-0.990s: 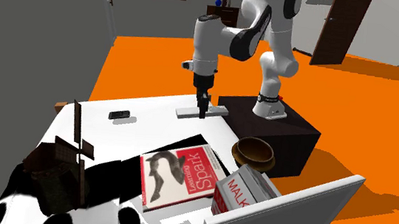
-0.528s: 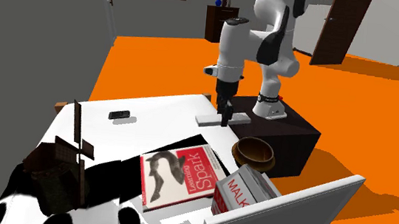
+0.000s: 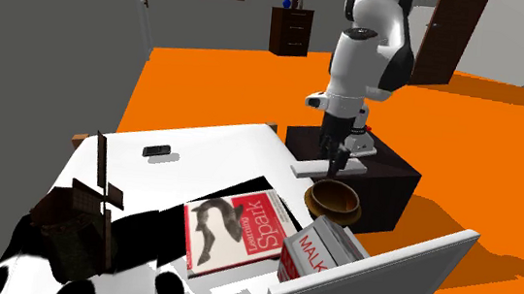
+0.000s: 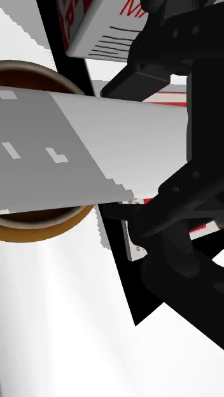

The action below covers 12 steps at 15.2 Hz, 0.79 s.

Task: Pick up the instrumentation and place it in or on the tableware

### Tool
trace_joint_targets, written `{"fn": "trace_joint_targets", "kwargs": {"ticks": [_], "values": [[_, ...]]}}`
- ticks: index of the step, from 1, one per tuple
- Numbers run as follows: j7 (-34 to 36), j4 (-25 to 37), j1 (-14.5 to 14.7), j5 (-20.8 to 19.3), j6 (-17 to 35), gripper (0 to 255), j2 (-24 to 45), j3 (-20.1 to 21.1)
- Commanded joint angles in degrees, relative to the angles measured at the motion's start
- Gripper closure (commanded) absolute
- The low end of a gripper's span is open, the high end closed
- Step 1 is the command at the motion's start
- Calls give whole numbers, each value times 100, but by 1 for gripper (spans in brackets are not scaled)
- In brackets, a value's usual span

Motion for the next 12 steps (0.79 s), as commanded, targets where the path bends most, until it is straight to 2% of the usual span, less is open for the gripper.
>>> {"fn": "trace_joint_targets", "kwargs": {"ticks": [1, 12], "values": [[293, -44, 166, -20, 28, 255, -13, 107], [612, -336, 314, -359, 699, 255, 438, 49]]}}
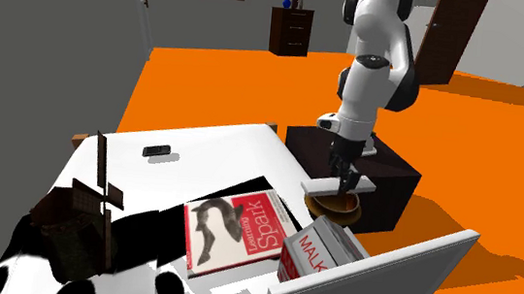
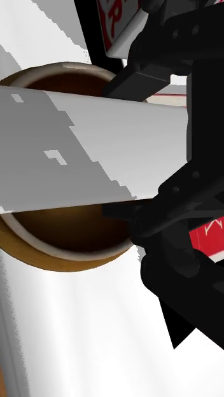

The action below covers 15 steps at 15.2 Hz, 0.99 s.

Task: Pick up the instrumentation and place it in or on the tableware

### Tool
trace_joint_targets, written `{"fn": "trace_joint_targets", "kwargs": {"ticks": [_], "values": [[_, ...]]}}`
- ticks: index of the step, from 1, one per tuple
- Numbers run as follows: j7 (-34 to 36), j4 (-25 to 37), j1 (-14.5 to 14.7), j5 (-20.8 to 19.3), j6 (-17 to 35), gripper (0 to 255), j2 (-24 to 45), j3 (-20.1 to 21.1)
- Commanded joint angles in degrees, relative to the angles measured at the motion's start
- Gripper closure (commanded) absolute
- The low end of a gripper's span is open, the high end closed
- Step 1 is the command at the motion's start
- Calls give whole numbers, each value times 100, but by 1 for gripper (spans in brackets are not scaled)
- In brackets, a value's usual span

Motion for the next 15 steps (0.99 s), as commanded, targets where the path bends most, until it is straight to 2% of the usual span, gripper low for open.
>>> {"fn": "trace_joint_targets", "kwargs": {"ticks": [1, 3, 11, 12, 15], "values": [[43, -24, 20, -75, 116, 255, 103, -29], [105, -73, 50, -170, 272, 255, 228, -66], [105, -73, 51, -170, 272, 255, 228, -67], [105, -77, 50, -171, 276, 0, 228, -67], [103, -74, 50, -169, 272, 0, 226, -67]]}}
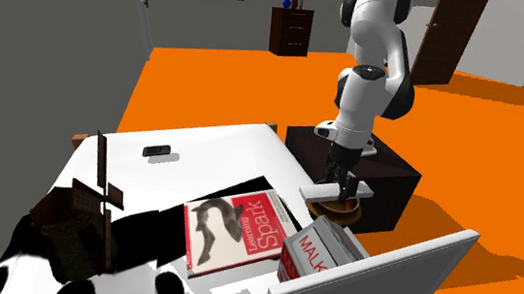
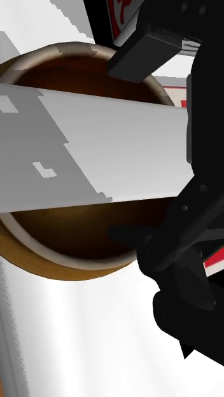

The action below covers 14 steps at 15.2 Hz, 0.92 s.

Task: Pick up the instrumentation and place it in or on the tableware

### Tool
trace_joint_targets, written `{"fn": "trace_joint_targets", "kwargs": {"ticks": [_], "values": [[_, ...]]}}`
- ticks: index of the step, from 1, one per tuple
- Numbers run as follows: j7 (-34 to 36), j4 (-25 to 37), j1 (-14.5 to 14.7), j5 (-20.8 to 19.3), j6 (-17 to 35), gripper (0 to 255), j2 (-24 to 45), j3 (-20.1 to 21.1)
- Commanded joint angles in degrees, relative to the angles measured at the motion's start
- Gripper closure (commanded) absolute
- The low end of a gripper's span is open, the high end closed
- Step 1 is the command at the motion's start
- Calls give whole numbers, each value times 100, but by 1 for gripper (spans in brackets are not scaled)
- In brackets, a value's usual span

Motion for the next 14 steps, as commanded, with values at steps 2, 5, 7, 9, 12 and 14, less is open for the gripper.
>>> {"fn": "trace_joint_targets", "kwargs": {"ticks": [2, 5, 7, 9, 12, 14], "values": [[1, 1, 1, -1, 1, 0, 2, 0], [-187, 164, -95, 280, -485, 0, -376, 106], [-231, 219, -113, 346, -616, 0, -466, 124], [-232, 219, -112, 346, -616, 0, -467, 123], [-232, 219, -112, 346, -616, 0, -466, 123], [-232, 219, -112, 346, -616, 0, -466, 123]]}}
